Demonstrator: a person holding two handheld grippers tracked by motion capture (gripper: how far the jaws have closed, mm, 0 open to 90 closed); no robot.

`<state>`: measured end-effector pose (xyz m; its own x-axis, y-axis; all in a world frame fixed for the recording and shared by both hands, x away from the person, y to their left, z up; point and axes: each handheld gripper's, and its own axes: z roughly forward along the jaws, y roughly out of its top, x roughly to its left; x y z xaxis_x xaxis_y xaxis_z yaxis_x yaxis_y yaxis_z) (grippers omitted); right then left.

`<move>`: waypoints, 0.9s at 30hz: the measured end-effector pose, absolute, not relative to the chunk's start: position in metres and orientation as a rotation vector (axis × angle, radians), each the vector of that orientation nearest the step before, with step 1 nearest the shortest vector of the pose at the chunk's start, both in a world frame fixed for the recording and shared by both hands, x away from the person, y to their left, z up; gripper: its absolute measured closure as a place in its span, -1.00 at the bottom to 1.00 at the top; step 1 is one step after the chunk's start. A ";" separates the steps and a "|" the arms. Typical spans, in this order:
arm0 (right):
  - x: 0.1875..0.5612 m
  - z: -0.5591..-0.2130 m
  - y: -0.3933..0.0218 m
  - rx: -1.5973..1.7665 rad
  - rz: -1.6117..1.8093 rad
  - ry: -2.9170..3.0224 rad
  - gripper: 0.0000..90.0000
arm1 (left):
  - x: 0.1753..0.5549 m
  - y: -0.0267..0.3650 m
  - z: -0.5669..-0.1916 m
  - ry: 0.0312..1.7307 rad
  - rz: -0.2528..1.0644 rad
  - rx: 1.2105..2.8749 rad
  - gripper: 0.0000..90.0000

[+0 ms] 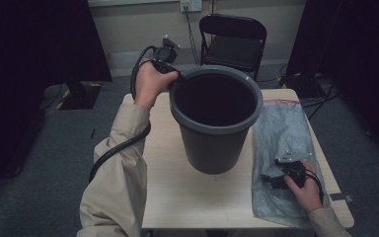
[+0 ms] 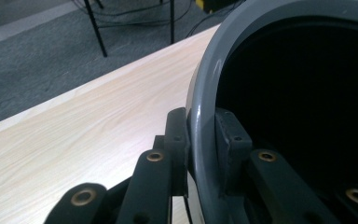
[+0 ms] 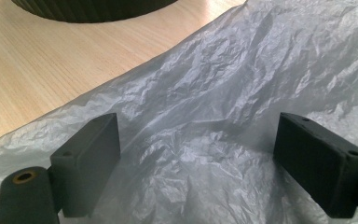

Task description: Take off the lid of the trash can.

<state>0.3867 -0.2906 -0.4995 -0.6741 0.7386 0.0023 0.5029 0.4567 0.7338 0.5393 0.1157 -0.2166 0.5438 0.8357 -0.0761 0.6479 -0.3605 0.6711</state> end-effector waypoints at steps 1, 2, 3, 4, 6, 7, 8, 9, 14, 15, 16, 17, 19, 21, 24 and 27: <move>0.387 -0.500 -0.291 1.057 1.047 2.394 -0.70 | 0.539 0.116 -0.216 1.185 0.368 2.116 0.71; 0.387 -0.500 -0.291 1.057 1.047 2.394 -0.70 | 0.538 0.116 -0.216 1.183 0.373 2.110 0.71; 0.387 -0.500 -0.291 1.057 1.047 2.394 -0.70 | 0.538 0.117 -0.215 1.174 0.366 2.100 0.71; 0.387 -0.500 -0.291 1.057 1.047 2.394 -0.70 | 0.538 0.117 -0.215 1.173 0.365 2.090 0.71; 0.387 -0.500 -0.291 1.057 1.047 2.394 -0.70 | 0.538 0.119 -0.214 1.168 0.359 2.081 0.71; 0.387 -0.500 -0.291 1.057 1.047 2.394 -0.70 | 0.538 0.119 -0.214 1.165 0.356 2.080 0.71; 0.387 -0.500 -0.291 1.057 1.047 2.394 -0.70 | 0.538 0.120 -0.214 1.162 0.354 2.076 0.71; 0.387 -0.500 -0.291 1.057 1.047 2.394 -0.70 | 0.538 0.120 -0.214 1.165 0.348 2.073 0.71; 0.387 -0.500 -0.291 1.057 1.047 2.394 -0.70 | 0.537 0.123 -0.212 1.161 0.322 2.050 0.72; 0.387 -0.500 -0.291 1.057 1.048 2.394 -0.70 | 0.537 0.123 -0.212 1.160 0.327 2.053 0.72; 0.387 -0.500 -0.291 1.057 1.047 2.394 -0.70 | 0.536 0.124 -0.211 1.159 0.328 2.052 0.72; 0.387 -0.500 -0.291 1.057 1.047 2.394 -0.70 | 0.536 0.125 -0.211 1.170 0.311 2.041 0.72; 0.387 -0.500 -0.291 1.056 1.047 2.394 -0.70 | 0.537 0.127 -0.210 1.168 0.300 2.049 0.72; 0.387 -0.500 -0.291 1.057 1.047 2.394 -0.70 | 0.536 0.130 -0.209 1.170 0.298 2.053 0.72; 0.387 -0.500 -0.291 1.057 1.047 2.394 -0.70 | 0.535 0.137 -0.207 1.182 0.303 2.052 0.72; 0.387 -0.500 -0.291 1.056 1.047 2.394 -0.70 | 0.533 0.144 -0.206 1.191 0.306 2.060 0.72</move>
<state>0.3867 -0.2906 -0.4996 -0.6747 0.7381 0.0017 0.5022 0.4574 0.7339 0.5329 0.1443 -0.2059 0.5439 0.8265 -0.1451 0.6539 -0.3091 0.6906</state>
